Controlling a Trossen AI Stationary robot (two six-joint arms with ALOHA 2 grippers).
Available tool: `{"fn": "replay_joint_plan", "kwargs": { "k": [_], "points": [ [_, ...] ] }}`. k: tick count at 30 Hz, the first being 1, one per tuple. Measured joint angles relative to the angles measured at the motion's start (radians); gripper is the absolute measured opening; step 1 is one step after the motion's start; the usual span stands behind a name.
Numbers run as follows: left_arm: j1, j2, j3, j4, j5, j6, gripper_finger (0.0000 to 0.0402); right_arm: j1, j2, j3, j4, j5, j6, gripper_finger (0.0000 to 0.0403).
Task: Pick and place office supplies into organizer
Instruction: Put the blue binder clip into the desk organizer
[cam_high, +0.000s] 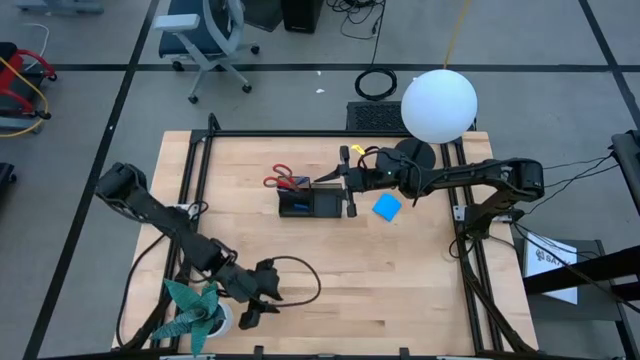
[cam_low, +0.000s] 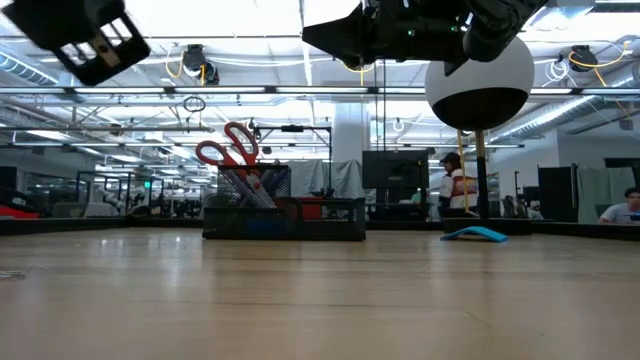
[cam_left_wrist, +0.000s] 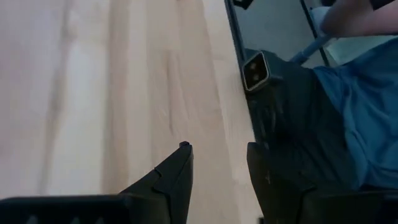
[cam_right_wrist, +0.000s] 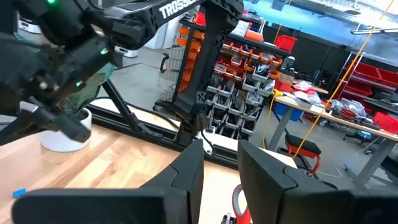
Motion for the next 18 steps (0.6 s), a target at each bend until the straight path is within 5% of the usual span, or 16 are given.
{"fn": "replay_joint_plan", "kwargs": {
  "k": [8, 18],
  "points": [
    [-0.030, 0.143, 0.103, -0.088, 0.026, -0.118, 0.0159, 0.000, 0.000, 0.000, 0.001, 0.000, 0.003, 0.0088],
    [-0.050, 0.375, 0.510, -0.598, -0.038, -0.224, 0.0159, 0.000, -0.014, 0.000, 0.019, 0.000, 0.001, 0.0089]
  ]
}}
